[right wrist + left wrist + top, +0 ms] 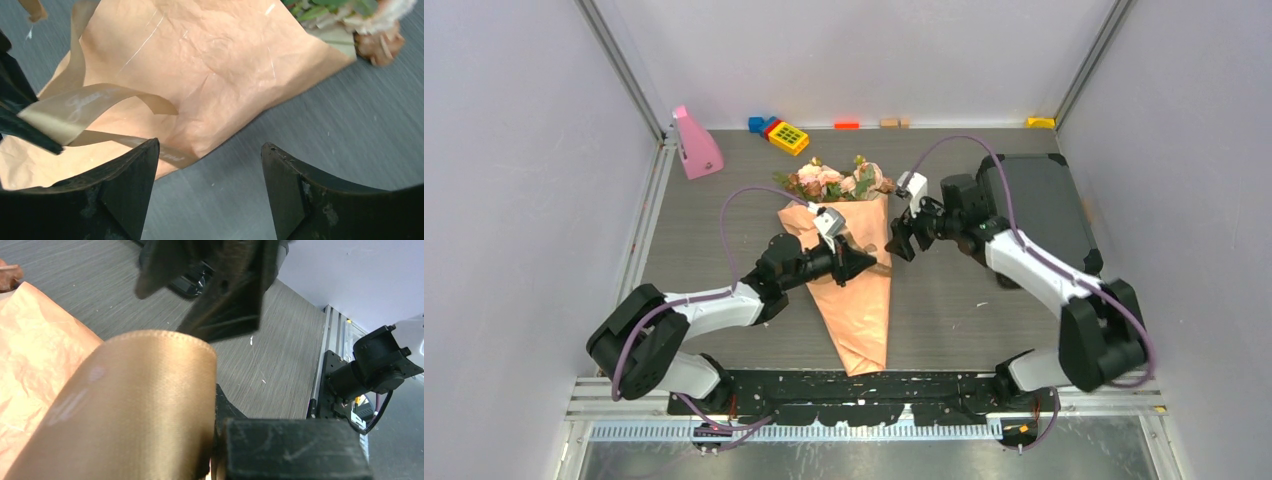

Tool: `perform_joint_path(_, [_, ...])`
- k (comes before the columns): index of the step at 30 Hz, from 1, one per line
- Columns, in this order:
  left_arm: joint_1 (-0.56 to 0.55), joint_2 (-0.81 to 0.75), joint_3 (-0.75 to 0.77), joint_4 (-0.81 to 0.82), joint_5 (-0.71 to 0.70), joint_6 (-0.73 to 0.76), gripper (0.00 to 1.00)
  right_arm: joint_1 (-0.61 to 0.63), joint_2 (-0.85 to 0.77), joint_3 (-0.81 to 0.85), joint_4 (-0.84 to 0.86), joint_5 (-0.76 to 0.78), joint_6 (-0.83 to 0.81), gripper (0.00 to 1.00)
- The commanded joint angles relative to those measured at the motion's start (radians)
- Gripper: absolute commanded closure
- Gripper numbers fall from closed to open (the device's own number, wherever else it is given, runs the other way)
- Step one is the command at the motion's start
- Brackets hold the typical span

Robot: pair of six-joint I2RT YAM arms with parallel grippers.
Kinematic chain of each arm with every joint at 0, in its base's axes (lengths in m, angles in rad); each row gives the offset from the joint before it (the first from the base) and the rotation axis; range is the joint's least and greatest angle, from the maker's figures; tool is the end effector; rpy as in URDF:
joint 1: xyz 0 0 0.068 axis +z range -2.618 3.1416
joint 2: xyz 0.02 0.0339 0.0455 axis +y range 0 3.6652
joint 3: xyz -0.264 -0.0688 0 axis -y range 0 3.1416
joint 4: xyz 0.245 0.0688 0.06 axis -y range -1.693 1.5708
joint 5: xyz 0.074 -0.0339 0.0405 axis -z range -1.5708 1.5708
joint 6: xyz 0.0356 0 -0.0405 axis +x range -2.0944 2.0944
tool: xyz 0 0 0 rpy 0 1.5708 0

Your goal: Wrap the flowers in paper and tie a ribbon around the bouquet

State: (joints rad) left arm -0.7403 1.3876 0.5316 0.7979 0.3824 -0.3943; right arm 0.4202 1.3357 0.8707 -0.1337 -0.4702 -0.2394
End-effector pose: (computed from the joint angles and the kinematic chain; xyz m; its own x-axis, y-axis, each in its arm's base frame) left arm 0.2012 -0.2018 0.2212 -0.3856 -0.1304 -0.9134 0.8152 0.4154 -0.4035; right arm 0.2598 0.1337 0.2544 -0.3326 -0.3801 -0.8631 -0.8073 0.5879 0.0522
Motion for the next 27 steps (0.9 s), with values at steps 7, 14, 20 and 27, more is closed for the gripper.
perform_joint_path(7, [-0.004,-0.052,0.034,-0.067,0.029,0.037,1.00,-0.027,0.298,0.329,-0.397,-0.571,-0.829,0.24])
perform_joint_path(14, [-0.004,-0.064,0.039,-0.106,0.029,0.054,1.00,0.072,0.408,0.424,-0.494,-0.539,-0.950,0.24])
perform_joint_path(20, [-0.004,-0.083,0.039,-0.152,0.010,0.073,1.00,0.118,0.436,0.470,-0.563,-0.573,-1.042,0.29])
perform_joint_path(27, [-0.004,-0.103,0.028,-0.167,-0.006,0.080,1.00,0.127,0.408,0.476,-0.677,-0.578,-1.140,0.74])
